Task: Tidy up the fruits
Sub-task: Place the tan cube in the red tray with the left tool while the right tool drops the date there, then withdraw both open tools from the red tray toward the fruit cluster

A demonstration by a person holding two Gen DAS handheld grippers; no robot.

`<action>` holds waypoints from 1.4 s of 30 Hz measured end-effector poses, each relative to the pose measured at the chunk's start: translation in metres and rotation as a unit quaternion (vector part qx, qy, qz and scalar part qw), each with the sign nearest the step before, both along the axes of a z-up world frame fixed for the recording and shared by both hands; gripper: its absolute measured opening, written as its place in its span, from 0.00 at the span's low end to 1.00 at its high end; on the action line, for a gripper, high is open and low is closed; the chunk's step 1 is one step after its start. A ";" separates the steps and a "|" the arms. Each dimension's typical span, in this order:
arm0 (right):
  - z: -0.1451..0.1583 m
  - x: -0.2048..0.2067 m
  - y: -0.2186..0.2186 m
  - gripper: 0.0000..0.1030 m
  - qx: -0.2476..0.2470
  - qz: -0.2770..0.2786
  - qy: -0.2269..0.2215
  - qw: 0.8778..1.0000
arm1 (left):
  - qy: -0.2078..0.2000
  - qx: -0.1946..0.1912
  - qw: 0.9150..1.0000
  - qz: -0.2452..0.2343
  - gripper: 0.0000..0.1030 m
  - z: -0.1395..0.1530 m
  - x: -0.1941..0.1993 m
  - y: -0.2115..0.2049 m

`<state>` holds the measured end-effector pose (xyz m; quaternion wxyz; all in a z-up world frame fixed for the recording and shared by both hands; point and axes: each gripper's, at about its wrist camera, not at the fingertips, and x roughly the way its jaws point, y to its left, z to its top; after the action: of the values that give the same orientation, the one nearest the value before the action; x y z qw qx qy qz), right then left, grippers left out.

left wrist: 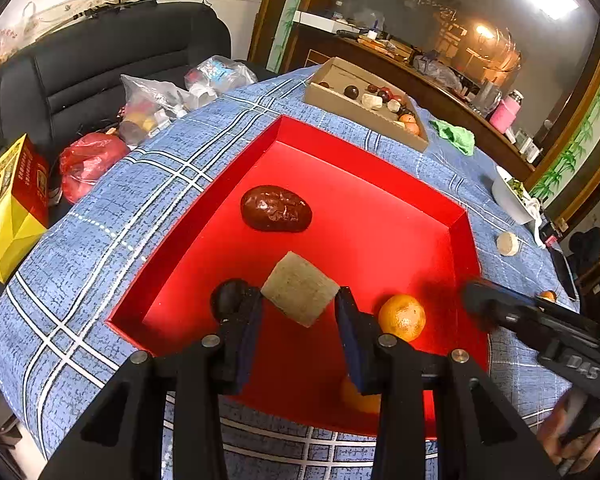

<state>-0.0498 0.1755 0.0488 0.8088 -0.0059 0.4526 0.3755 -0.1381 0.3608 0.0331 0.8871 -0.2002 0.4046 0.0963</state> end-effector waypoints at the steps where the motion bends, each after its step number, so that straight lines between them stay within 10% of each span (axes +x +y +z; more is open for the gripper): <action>1: -0.002 0.002 0.006 0.29 -0.008 0.000 -0.002 1.000 | 0.000 0.001 1.000 -0.001 0.35 0.000 0.000 0.000; 13: 0.005 0.004 0.006 0.42 -0.025 -0.031 -0.038 0.998 | -0.023 -0.034 0.999 0.015 0.58 0.010 -0.009 0.014; 18: 0.016 -0.004 -0.026 0.58 -0.008 -0.055 -0.035 0.998 | -0.020 0.003 0.999 0.043 0.85 0.021 -0.012 0.003; 25: 0.022 -0.026 -0.087 0.80 0.058 -0.097 0.008 0.994 | -0.022 0.054 0.998 0.024 0.85 0.038 -0.009 -0.041; 31: 0.019 -0.034 -0.143 0.80 0.125 -0.133 0.078 0.980 | -0.034 0.099 0.995 0.002 0.85 0.051 -0.014 -0.083; 42: 0.021 -0.055 -0.226 0.85 0.096 -0.205 0.043 0.973 | -0.059 0.184 0.981 -0.032 0.85 0.075 -0.021 -0.155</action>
<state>-0.1053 -0.0507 0.0699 0.8449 0.1807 0.4407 0.2436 -0.1595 0.2061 0.1078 0.9337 -0.0257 0.3332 0.1287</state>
